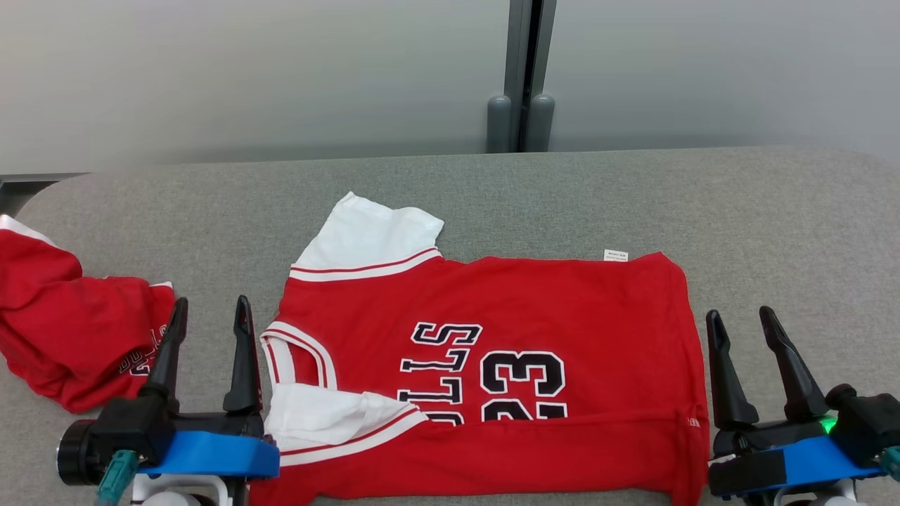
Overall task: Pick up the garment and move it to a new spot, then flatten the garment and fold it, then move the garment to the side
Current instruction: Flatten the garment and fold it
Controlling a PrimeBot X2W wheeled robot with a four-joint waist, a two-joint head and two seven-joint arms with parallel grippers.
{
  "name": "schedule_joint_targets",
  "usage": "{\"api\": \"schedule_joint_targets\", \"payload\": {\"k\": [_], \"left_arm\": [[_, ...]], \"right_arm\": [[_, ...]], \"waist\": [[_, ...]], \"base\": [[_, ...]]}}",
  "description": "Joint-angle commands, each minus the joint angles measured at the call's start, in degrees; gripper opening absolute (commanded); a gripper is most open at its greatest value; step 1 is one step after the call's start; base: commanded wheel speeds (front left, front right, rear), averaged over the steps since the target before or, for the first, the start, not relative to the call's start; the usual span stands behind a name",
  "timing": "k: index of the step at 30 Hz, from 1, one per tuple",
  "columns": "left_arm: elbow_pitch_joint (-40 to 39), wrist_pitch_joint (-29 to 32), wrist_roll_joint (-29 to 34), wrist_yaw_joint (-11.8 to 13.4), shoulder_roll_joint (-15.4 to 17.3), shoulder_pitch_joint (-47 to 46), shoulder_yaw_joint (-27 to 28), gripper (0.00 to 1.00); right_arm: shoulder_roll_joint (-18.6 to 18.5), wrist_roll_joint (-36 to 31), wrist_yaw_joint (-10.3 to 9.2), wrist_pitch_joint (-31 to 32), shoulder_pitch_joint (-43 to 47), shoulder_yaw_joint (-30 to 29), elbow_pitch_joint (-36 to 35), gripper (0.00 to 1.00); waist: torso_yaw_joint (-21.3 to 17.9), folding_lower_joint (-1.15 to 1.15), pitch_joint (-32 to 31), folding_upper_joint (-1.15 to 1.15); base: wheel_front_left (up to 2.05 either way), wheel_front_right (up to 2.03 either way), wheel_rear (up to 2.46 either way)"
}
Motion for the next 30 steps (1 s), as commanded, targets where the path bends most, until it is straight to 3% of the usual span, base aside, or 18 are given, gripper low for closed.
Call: {"api": "schedule_joint_targets", "payload": {"k": [1, 11, 30], "left_arm": [[0.16, -0.24, 0.83, -0.24, -0.21, -1.08, 0.7, 1.0], [4.95, -0.25, 4.05, -1.73, -3.13, -2.69, 5.22, 1.0], [10.39, -0.24, 8.53, -4.56, -4.73, -2.56, 9.02, 1.0]], "right_arm": [[0.52, -0.5, 0.03, -0.41, -0.65, 0.02, -0.25, 1.0], [2.76, -2.25, 0.03, -0.45, -1.39, 0.34, -0.39, 1.0], [3.01, -3.82, 0.03, -0.42, -0.39, 0.35, 5.43, 1.0]], "waist": [[-0.01, 0.0, 0.05, 0.0], [0.17, 0.0, 0.14, 0.0], [0.79, 0.0, -0.4, 0.0]], "base": [[0.0, 0.0, 0.0], [0.0, 0.0, 0.0], [0.0, 0.0, 0.0]]}}
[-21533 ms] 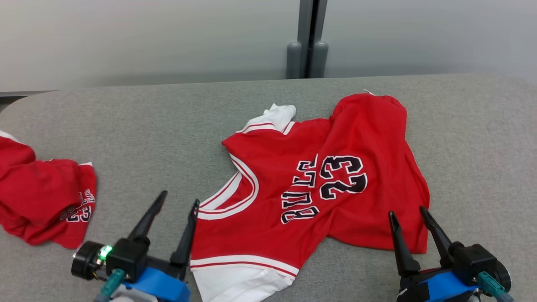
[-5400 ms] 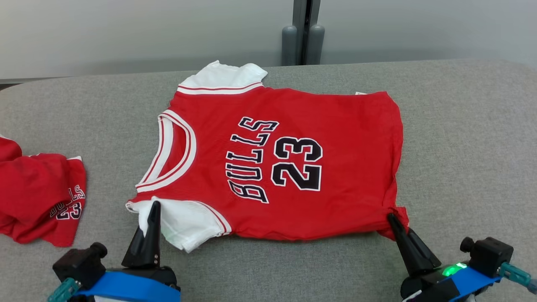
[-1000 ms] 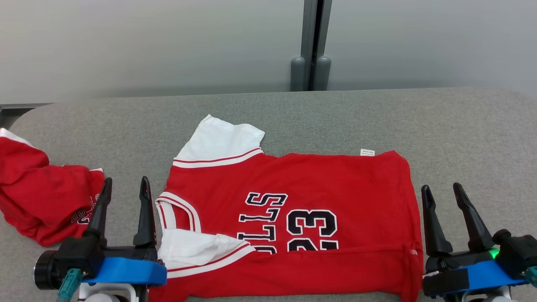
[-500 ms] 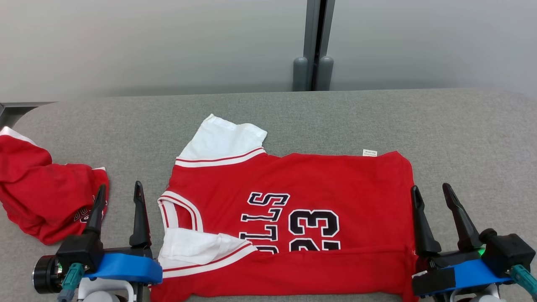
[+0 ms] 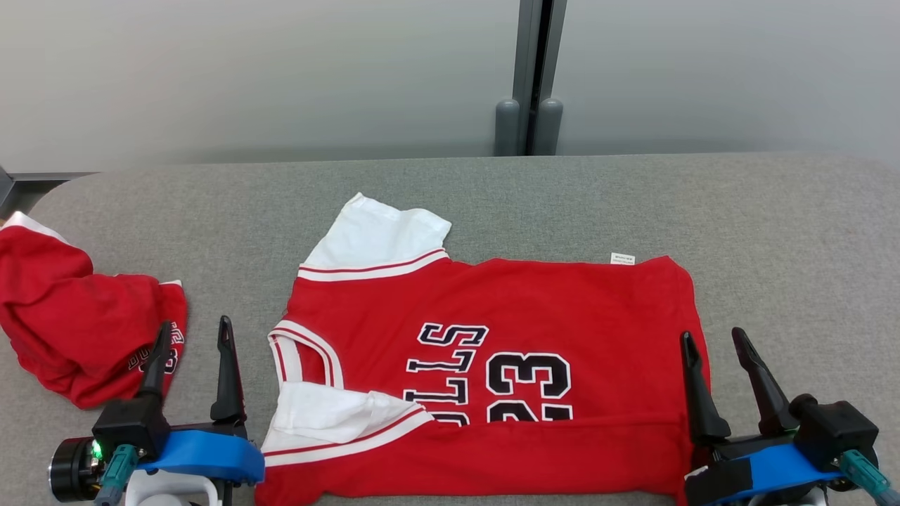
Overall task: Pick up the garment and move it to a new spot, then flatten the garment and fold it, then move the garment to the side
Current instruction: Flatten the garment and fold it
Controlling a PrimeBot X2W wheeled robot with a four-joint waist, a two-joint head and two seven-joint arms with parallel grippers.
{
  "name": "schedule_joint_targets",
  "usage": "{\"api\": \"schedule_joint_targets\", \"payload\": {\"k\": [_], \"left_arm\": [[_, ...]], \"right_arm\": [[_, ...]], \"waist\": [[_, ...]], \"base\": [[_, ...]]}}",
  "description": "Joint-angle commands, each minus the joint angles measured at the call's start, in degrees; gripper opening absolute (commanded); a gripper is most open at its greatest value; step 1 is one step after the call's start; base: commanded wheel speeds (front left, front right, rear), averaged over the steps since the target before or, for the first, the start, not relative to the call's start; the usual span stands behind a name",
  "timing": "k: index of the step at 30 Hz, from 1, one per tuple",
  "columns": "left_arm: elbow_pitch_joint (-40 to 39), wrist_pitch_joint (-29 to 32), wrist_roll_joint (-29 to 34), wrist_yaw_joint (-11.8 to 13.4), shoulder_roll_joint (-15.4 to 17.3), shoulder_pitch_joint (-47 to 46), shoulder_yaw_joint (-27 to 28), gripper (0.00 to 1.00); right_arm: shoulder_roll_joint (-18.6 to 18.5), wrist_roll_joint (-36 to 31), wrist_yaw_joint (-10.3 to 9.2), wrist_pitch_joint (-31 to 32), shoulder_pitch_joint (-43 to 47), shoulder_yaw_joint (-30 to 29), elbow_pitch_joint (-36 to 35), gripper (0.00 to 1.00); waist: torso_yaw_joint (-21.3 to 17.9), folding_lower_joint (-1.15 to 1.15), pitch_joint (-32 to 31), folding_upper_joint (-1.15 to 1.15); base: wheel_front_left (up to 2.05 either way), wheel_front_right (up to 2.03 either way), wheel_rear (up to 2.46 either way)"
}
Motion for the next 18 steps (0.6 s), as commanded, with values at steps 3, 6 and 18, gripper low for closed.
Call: {"api": "schedule_joint_targets", "payload": {"k": [3, 6, 18], "left_arm": [[0.21, -0.24, 0.91, -0.5, -0.39, -0.61, 0.59, 1.0], [0.41, -0.24, 1.19, -0.76, -0.63, -0.9, 1.02, 1.0], [1.17, -0.25, 1.91, -2.35, 0.28, -5.93, 1.57, 1.0]], "right_arm": [[0.08, -0.57, 0.03, -0.2, -0.19, 0.06, 0.35, 1.0], [0.08, -0.61, 0.03, -0.21, -0.48, -0.12, 0.51, 1.0], [-0.03, -3.3, 0.03, -0.21, -4.64, -2.9, 0.43, 1.0]], "waist": [[-0.09, 0.0, 0.11, 0.0], [-0.12, 0.0, 0.12, 0.0], [-0.3, 0.0, 1.72, 0.0]], "base": [[0.0, 0.0, 0.0], [0.0, 0.0, 0.0], [0.0, 0.0, 0.0]]}}
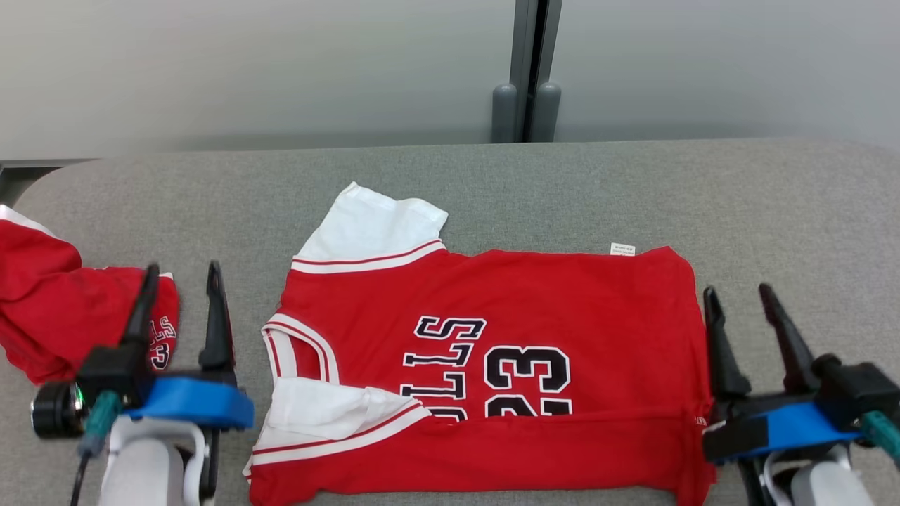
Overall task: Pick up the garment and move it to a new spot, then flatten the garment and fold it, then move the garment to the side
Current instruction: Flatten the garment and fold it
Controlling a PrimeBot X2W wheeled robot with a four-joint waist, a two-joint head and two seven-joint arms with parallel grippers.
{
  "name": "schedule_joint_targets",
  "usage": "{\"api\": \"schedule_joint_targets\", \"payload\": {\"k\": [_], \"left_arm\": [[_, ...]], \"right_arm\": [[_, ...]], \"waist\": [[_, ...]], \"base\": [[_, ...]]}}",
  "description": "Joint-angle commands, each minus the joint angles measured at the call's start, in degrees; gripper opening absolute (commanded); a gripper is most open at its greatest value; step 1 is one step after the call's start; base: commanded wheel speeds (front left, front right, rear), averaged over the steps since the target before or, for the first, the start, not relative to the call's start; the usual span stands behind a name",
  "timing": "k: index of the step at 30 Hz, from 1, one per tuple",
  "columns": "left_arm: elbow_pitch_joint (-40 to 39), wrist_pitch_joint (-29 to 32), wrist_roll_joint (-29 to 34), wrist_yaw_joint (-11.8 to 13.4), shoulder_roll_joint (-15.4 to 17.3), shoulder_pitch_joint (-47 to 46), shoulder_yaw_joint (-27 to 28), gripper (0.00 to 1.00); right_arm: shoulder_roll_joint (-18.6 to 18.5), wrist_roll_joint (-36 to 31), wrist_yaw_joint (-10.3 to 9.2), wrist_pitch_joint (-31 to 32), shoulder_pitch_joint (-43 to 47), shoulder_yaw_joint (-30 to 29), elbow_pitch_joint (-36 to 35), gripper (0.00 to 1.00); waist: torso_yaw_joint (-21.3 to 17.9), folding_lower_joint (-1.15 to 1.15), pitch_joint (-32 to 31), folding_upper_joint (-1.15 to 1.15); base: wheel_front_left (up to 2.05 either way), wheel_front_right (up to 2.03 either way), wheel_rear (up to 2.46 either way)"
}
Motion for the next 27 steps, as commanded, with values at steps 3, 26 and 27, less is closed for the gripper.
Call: {"api": "schedule_joint_targets", "payload": {"k": [3, 26, 27], "left_arm": [[0.91, -0.23, -0.24, -0.89, 1.34, -5.42, -1.18, 1.0], [21.18, 19.25, -24.73, -1.72, 17.45, -46.39, -31.98, 1.0], [21.95, 20.08, -25.79, -1.72, 17.83, -47.18, -33.35, 1.0]], "right_arm": [[-1.38, -1.07, 0.03, -0.18, -3.75, -1.31, -0.77, 1.0], [-6.04, -0.99, 0.03, 10.02, -24.2, 3.73, -1.0, 1.0], [-6.04, -1.04, 0.03, 9.76, -24.4, 3.84, -0.66, 1.0]], "waist": [[0.09, 0.0, 1.51, 0.0], [-8.27, 0.0, 21.36, 0.0], [-8.49, 0.0, 21.75, 0.0]], "base": [[0.0, 0.0, 0.0], [0.0, 0.0, 0.0], [0.0, 0.0, 0.0]]}}
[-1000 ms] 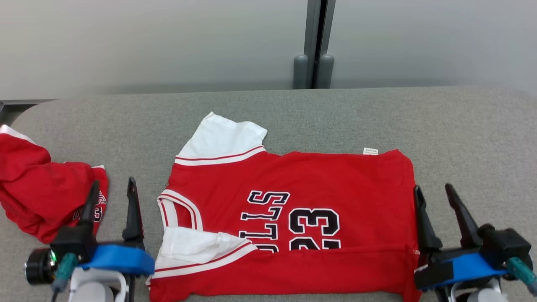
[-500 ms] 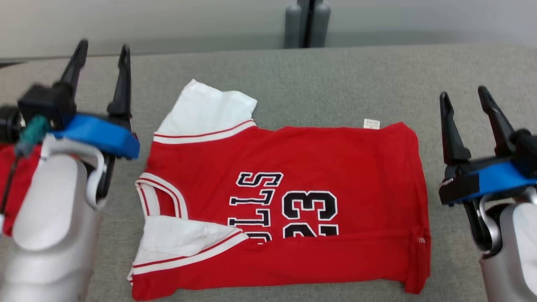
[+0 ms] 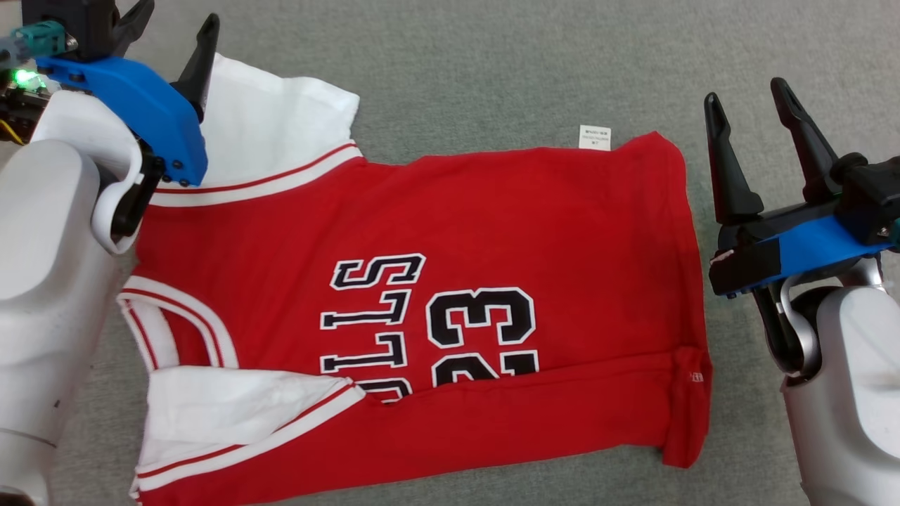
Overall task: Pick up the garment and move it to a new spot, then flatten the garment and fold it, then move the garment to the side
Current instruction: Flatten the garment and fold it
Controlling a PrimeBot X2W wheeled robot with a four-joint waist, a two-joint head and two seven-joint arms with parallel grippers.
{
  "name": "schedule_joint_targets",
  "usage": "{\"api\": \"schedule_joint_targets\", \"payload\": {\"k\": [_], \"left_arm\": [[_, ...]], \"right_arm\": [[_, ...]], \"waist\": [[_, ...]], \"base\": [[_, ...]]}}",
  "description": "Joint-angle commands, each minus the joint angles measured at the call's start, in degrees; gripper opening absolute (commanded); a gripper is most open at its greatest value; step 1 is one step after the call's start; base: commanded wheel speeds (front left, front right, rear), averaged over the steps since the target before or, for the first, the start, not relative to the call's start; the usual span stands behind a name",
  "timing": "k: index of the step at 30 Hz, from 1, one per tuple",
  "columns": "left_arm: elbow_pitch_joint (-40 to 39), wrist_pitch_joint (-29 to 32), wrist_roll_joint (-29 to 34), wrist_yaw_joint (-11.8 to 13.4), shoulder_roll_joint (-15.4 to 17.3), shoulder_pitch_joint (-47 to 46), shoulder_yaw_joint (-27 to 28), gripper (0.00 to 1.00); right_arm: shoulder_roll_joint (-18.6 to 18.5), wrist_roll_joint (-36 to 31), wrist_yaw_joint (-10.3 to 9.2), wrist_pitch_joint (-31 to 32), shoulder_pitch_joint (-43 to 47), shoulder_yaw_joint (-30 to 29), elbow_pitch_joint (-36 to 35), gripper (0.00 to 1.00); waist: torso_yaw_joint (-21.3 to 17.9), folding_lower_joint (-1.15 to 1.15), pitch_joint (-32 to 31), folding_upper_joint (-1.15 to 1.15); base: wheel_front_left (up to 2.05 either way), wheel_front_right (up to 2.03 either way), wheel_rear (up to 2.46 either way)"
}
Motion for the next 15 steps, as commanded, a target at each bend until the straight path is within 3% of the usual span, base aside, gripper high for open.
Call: {"api": "schedule_joint_targets", "payload": {"k": [1, 15], "left_arm": [[0.76, 0.68, -1.17, -0.02, 0.8, -1.38, -1.06, 1.0], [9.36, 2.63, -11.05, -0.02, 4.3, -5.8, -11.25, 1.0]], "right_arm": [[0.05, 0.27, 0.01, -0.49, -1.21, 0.23, 0.34, 1.0], [0.81, 0.85, 0.02, -2.32, -4.71, 2.54, 3.67, 1.0]], "waist": [[-1.62, -0.02, 1.82, 0.0], [-4.06, -0.02, 5.16, 0.0]], "base": [[0.0, 0.0, 0.0], [0.0, 0.0, 0.0]]}}
